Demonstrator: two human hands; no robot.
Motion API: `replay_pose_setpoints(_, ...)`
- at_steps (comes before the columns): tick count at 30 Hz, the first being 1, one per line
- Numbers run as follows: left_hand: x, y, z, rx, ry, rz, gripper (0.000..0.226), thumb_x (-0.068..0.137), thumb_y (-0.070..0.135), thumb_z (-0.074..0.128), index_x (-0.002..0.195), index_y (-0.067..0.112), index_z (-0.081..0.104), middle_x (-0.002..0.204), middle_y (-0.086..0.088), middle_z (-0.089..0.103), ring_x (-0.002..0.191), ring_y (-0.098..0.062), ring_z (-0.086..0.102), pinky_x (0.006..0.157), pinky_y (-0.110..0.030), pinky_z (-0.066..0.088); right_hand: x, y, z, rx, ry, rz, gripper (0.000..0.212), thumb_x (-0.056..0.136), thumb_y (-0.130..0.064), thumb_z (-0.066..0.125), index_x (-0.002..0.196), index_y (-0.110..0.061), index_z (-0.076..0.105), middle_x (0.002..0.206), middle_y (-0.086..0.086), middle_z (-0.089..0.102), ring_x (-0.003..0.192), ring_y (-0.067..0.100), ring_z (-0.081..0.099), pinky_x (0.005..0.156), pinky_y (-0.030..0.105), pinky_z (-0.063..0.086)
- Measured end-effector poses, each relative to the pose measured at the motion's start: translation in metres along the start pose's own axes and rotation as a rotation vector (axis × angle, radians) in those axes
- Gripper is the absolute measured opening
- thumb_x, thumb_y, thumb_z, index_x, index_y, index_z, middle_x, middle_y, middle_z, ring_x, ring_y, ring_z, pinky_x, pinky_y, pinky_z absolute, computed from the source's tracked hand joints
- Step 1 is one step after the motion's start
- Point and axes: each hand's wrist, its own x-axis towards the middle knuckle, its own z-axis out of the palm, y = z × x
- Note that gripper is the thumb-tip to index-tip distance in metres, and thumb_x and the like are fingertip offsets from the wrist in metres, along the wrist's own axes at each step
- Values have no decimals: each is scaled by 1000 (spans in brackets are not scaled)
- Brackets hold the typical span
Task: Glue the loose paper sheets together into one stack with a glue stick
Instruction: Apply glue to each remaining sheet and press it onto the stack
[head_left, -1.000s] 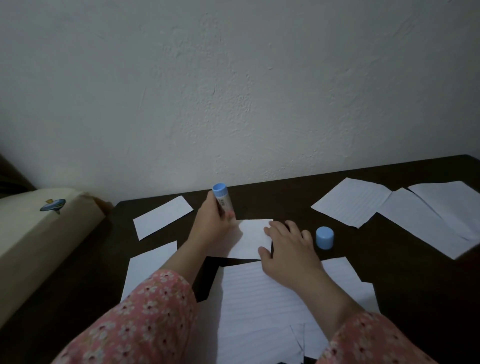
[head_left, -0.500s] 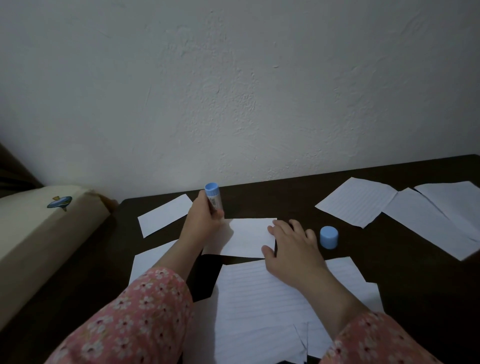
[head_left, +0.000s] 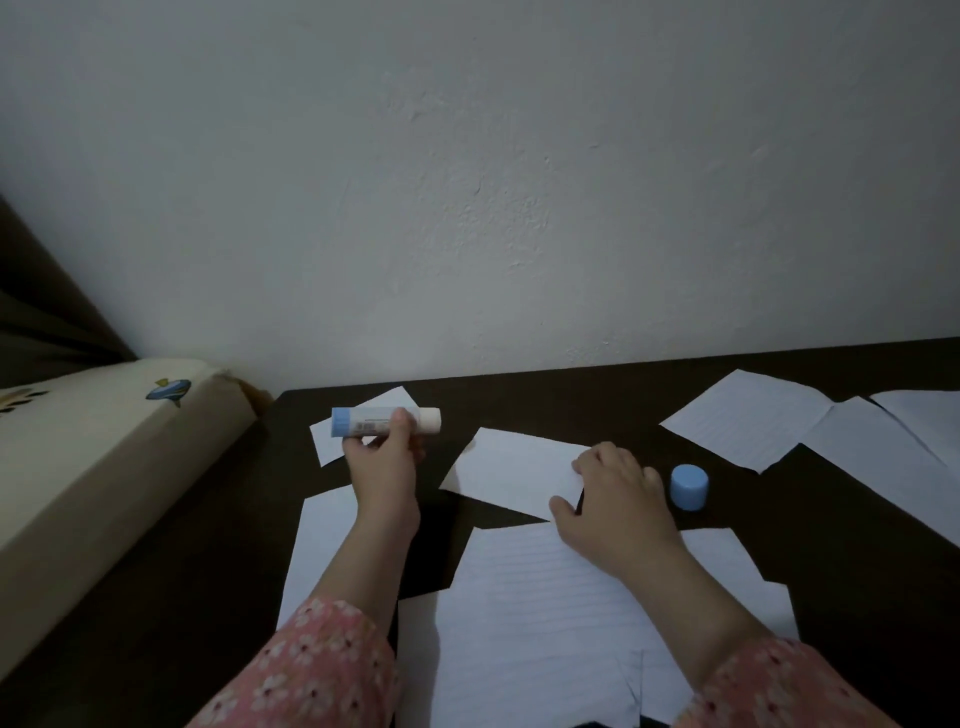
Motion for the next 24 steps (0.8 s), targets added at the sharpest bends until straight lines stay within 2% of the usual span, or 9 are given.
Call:
replay_pose_setpoints(2,-10,-3,-3,-4,-18,4,57,91,21,63,140,21,35,121,1,52,105,-17,56,87,-29,48,1,-1,-2,17,33,18,38,91,-49,49,118,-22,49,120,-2,44,116,15,39,97,31,35)
replay_pose_setpoints(4,-18,-11,-5,8,-48,11,53,90,21,64,136,20,38,124,0,55,110,-19,57,93,-32,49,1,-1,-2,25,68,30,34,96,-45,43,119,-21,50,119,-1,45,114,14,40,95,29,37)
replay_pose_setpoints(7,-24,-20,-4,78,-129,25,52,88,26,67,133,18,43,123,-5,59,114,-25,58,100,-42,47,4,3,1,-18,67,15,35,102,-30,35,136,-24,43,138,-2,39,129,14,33,104,30,35)
replay_pose_setpoints(10,-29,-19,1,137,-186,44,55,88,28,67,136,21,41,116,0,59,103,-15,60,97,-38,49,5,4,2,-37,-5,27,42,103,-27,34,145,-24,35,152,-4,29,144,19,17,113,36,24)
replay_pose_setpoints(12,-34,-18,4,179,-222,68,55,88,28,67,136,22,41,116,1,59,100,-12,59,96,-36,49,5,4,3,-49,11,21,41,102,-30,36,143,-24,37,143,-2,38,136,18,28,109,34,29)
replay_pose_setpoints(14,-38,-19,7,224,-253,75,54,87,30,67,134,24,42,116,4,58,109,-15,56,99,-39,47,3,4,1,-41,40,21,42,99,-38,42,139,-26,42,127,-1,43,120,14,39,100,30,36)
replay_pose_setpoints(17,-43,-17,10,278,-287,76,52,88,29,66,132,27,40,113,7,55,113,-19,55,100,-41,47,4,5,-3,-25,82,40,40,97,-46,46,133,-28,47,118,-1,46,111,13,44,96,30,38)
replay_pose_setpoints(21,-47,-15,11,337,-325,98,56,88,28,65,137,24,38,124,0,55,117,-24,55,100,-45,47,5,9,-4,-66,98,61,40,102,-34,38,141,-26,40,126,-1,41,117,14,39,97,30,36)
replay_pose_setpoints(24,-50,-14,12,340,-357,111,54,89,26,65,136,23,39,125,0,55,117,-21,54,97,-40,49,3,10,-2,-64,65,47,38,100,-36,42,135,-25,49,132,-1,38,125,15,33,102,34,34)
